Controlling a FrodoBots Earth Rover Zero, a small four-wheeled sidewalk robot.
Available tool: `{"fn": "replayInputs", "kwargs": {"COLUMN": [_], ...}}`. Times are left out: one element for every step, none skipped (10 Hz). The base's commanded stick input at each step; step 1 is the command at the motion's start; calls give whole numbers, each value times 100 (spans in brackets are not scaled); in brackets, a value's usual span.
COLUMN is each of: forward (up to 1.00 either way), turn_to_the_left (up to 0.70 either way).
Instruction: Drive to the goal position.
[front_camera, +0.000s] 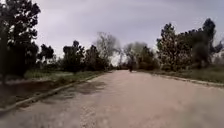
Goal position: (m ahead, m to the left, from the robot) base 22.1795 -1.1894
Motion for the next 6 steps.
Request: {"fn": "replayInputs", "kwargs": {"forward": [70, 70, 70, 70, 70, 70], "turn_to_the_left": [24, 16, 9, 1, 0, 0]}}
